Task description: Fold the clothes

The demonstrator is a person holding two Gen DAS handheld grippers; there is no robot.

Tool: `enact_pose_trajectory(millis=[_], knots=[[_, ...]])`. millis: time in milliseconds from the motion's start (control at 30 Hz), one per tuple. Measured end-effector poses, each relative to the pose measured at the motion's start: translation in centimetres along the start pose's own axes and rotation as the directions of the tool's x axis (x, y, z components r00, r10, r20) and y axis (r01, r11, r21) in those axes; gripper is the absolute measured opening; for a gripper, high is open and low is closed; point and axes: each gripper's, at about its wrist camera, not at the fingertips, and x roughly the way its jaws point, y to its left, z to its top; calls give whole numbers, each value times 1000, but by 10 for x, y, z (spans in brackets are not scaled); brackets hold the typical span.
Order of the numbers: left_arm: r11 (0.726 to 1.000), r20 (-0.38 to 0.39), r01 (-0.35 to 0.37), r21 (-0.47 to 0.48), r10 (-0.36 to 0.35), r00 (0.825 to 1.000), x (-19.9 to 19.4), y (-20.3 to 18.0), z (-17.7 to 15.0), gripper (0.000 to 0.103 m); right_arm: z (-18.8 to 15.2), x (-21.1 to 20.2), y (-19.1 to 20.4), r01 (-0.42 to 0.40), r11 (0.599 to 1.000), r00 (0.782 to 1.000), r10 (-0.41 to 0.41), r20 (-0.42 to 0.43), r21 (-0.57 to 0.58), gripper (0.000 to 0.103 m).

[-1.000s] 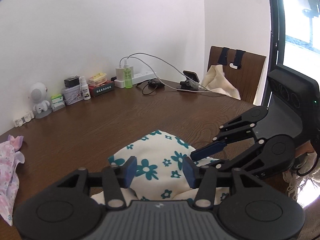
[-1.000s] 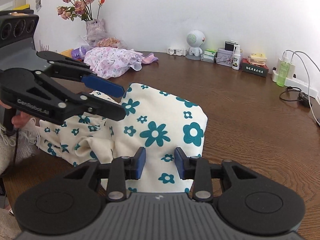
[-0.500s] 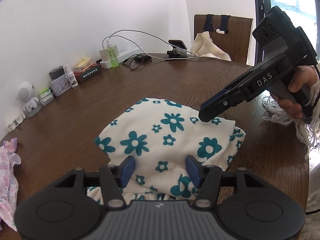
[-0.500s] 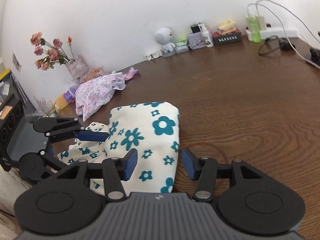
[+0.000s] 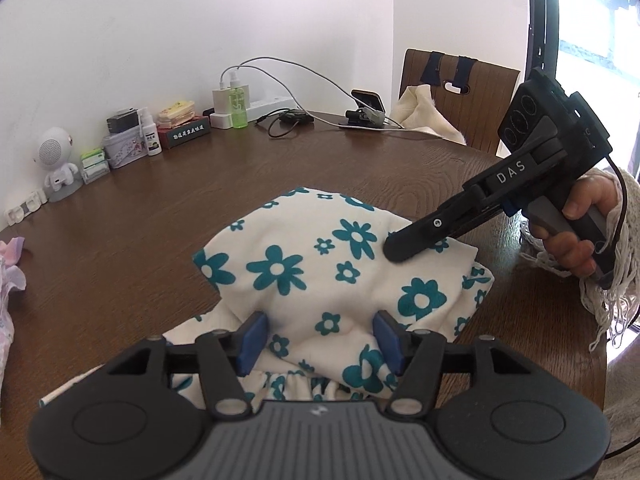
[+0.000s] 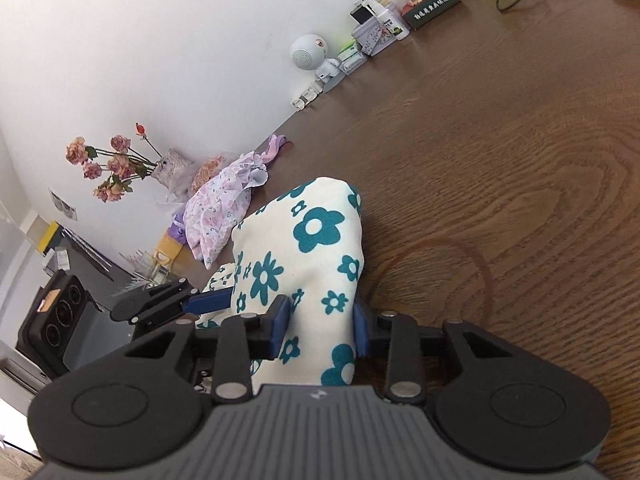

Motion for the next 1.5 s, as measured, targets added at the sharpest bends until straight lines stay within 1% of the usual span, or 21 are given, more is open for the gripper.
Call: enact_pose_trajectory(millis=[67,133,200,300,367,433,467,500,533,600,667,733,833,933,1033,1267,1367,1433,1500], knots=[[1000,2,0,-15,0,1000,0,0,-1,59,-2,1,1,4,1000,1000,-4,4,8,27],[1000,4,-8,-21,8,1000,2,-5,1,59,-2,-1,2,1,1000,1000,-1,12,21,18],[1000,3,-16,-23,16,1000,7,-13,7,59,1,-6,8,3,1000,1000,-3,23,2,15],[999,2,-27,-26,27,1000,13,-26,15,59,11,-16,26,92,988,996,-91,15,-123,15],[1000,7,-23,-11,23,1000,17,-36,23,59,20,-27,36,171,958,984,-178,-6,-232,14],[1000,27,-6,27,5,1000,18,-49,31,59,29,-38,46,239,909,965,-262,-21,-341,14],[999,36,0,47,-2,999,17,-55,34,59,33,-43,54,278,872,950,-312,-18,-403,14],[998,43,4,68,-7,999,17,-61,38,59,37,-48,62,315,826,932,-362,-13,-467,14],[996,45,3,86,-7,999,17,-66,40,59,40,-53,71,351,764,908,-419,-2,-541,14],[993,44,-6,120,1,999,18,-74,42,59,46,-60,86,401,657,865,-501,27,-639,14],[993,43,-8,121,3,999,18,-76,41,59,50,-65,101,442,527,810,-582,70,-726,14],[995,43,-16,102,12,999,17,-74,39,59,51,-64,113,455,421,767,-632,106,-785,14],[997,26,-34,65,32,999,21,-67,36,59,41,-55,134,425,309,743,-656,133,-851,14],[1000,-18,-13,28,14,1000,30,-59,32,58,27,-41,145,390,320,767,-632,113,-864,14],[1000,-38,9,2,-9,999,36,-53,28,57,13,-26,156,355,330,789,-607,91,-875,15],[997,-19,38,-62,-39,999,25,-43,17,57,-20,6,179,272,351,836,-548,39,-896,17],[996,-21,-4,-93,2,1000,8,-33,8,57,-31,16,174,266,392,848,-529,21,-881,19],[991,-10,-54,-121,53,999,-6,-23,3,57,-38,23,170,262,420,856,-516,9,-869,20],[983,27,-85,-166,91,996,-22,-11,2,56,-45,28,165,270,436,861,-508,12,-858,20]])
